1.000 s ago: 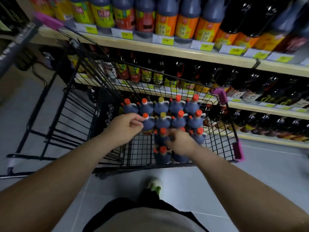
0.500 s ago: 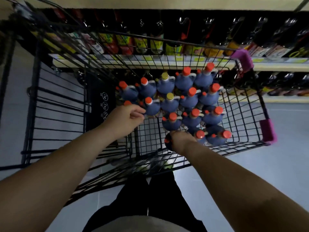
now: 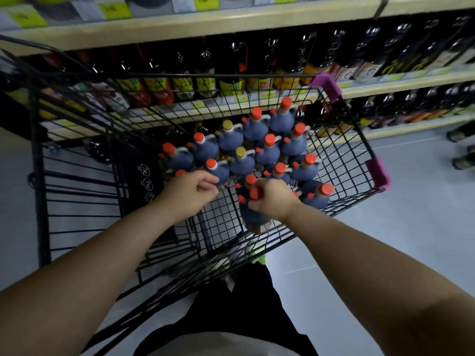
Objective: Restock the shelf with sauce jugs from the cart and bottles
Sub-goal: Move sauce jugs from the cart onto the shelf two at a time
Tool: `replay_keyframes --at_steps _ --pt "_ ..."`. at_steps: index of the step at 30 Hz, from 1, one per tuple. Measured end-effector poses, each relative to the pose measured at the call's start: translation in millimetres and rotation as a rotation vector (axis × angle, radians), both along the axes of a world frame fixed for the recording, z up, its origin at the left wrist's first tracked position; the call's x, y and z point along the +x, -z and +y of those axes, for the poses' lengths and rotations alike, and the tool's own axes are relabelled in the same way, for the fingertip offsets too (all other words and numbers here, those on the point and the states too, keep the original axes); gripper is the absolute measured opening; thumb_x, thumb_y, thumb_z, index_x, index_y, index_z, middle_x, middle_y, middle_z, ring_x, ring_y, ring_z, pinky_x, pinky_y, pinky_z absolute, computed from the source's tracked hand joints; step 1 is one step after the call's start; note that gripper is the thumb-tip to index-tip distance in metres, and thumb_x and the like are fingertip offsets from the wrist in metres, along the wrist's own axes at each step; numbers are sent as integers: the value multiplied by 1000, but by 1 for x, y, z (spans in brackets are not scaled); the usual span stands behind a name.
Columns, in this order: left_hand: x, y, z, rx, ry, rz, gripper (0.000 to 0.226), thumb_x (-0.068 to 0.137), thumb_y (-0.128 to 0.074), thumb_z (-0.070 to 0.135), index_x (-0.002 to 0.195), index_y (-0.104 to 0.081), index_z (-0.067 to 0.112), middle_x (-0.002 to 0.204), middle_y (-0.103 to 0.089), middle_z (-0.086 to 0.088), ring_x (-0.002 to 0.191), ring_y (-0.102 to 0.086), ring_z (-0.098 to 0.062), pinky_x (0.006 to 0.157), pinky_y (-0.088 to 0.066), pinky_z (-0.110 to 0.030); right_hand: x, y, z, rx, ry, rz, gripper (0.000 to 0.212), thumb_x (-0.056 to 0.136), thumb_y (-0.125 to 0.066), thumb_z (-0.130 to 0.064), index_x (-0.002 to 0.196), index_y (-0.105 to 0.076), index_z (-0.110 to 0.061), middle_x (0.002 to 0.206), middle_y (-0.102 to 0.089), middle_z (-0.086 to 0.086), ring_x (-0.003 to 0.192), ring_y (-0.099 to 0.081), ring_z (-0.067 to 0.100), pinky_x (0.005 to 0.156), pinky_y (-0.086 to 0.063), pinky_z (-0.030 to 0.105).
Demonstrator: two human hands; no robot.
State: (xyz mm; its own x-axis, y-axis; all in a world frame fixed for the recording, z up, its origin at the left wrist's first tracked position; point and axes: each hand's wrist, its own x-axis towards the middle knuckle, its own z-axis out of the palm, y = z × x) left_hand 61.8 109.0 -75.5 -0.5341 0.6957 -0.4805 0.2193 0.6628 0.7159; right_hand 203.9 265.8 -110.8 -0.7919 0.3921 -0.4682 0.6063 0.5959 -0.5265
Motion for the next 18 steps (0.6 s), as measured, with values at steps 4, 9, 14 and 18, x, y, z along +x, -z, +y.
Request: replay_keyframes --at_steps 4,9,14,18 --pt "6 -27 5 -27 121 -114 60 80 -76 22 134 -49 17 119 -57 0 103 -60 -17 86 -47 -28 -2 -56 -2 -94 282 253 29 77 -76 -20 59 -55 -9 57 -46 0 58 -42 12 55 -34 30" --pt "7 -55 9 -13 227 -144 108 58 -88 40 147 -29 23 141 -46 0 124 -50 -20 100 -46 -37 -13 -120 -5 -227 444 441 38 77 -71 -10 51 -44 -17 46 -38 -8 45 -35 4 49 -32 22" --pt "-4 -85 8 122 229 -347 122 34 -90 44 142 -35 33 131 -56 7 116 -57 -14 99 -49 -43 -17 -159 -12 -402 567 600 23 74 -71 -13 70 -63 8 65 -49 12 61 -46 20 53 -40 30" --pt "-2 -98 8 127 263 -353 107 31 -93 43 129 -52 31 117 -68 3 108 -64 -20 94 -51 -47 -15 -169 -17 -449 636 682 19 72 -72 -14 73 -68 4 68 -54 13 63 -49 20 53 -40 29"
